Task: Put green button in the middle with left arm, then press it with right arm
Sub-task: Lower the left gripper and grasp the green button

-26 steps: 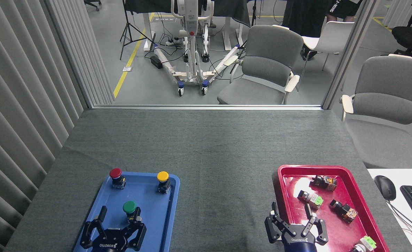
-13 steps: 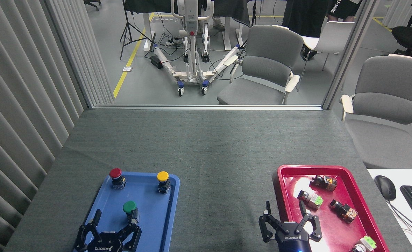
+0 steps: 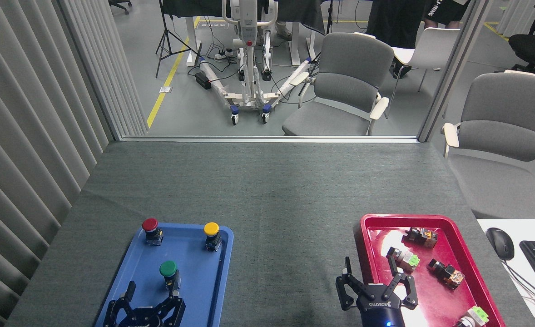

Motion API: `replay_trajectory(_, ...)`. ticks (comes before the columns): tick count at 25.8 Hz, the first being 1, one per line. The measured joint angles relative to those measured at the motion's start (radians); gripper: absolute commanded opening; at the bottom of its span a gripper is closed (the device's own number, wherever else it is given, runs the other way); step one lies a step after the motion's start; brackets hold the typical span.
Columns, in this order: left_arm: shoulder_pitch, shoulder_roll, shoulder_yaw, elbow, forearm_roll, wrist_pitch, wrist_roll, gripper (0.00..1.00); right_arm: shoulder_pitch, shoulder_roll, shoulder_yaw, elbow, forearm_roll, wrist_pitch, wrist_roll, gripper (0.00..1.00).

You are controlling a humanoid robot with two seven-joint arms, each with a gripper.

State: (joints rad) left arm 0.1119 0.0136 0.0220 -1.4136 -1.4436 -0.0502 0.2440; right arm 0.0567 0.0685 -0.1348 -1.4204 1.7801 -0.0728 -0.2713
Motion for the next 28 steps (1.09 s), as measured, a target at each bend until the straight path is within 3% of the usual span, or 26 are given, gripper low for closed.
replay_trajectory(7,-0.062,0.003,-0.039,0.107,0.002,0.039,0.003,0.99,0.004,-0.022,0.012,0.001,-0.149,0.002,0.018,1.0)
replay_trajectory(14,-0.12,0.001,-0.062,0.194,0.002,0.056,0.029,0.99,0.011,-0.033,0.016,0.001,-0.174,0.002,0.024,1.0)
replay_trajectory(18,-0.161,-0.004,-0.073,0.252,0.002,0.056,0.032,0.94,0.008,-0.036,0.016,0.005,-0.179,0.002,0.024,1.0)
replay_trajectory(22,-0.196,-0.008,-0.078,0.307,0.002,0.058,0.05,0.78,0.003,-0.044,0.023,0.015,-0.182,0.004,0.025,1.0)
replay_trajectory(28,-0.217,-0.014,-0.079,0.343,0.003,0.093,0.073,0.28,0.009,-0.049,0.046,0.016,-0.186,0.005,0.025,1.0)
